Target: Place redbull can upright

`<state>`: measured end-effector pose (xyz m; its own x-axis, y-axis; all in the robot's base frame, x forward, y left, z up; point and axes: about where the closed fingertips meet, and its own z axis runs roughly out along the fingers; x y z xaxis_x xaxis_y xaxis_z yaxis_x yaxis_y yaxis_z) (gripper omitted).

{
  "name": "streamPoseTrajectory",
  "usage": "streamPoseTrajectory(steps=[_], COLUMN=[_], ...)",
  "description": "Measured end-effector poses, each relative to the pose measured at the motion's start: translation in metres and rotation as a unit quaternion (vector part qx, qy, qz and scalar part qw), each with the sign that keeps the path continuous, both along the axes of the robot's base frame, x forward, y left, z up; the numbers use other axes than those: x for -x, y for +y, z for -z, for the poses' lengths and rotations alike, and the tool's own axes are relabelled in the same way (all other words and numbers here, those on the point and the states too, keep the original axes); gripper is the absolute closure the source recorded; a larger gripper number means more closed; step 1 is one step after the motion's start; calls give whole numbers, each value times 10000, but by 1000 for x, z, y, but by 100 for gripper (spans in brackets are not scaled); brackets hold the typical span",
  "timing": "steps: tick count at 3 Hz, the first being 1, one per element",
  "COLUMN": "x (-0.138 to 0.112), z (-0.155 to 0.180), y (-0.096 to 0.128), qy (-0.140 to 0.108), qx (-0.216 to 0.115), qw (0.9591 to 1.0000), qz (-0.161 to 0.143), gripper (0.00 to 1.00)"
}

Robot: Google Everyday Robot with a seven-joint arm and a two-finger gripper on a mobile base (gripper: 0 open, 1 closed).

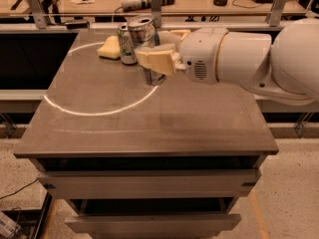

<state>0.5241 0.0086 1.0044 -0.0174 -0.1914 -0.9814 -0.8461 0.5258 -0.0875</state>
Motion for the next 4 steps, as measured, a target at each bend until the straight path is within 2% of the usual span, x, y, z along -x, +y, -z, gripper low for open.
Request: streamPoseTrajectory(steps=[1, 2, 3, 4], x=[2, 5, 10, 17], z=[3, 13, 31, 53], y=[2, -5, -16, -26], qy=[-57, -162, -147, -17], qx=[56, -163, -561, -661], qw=[10000, 9997, 9975, 9961], qz=[11, 129, 398, 589], gripper=[100, 100, 100, 100])
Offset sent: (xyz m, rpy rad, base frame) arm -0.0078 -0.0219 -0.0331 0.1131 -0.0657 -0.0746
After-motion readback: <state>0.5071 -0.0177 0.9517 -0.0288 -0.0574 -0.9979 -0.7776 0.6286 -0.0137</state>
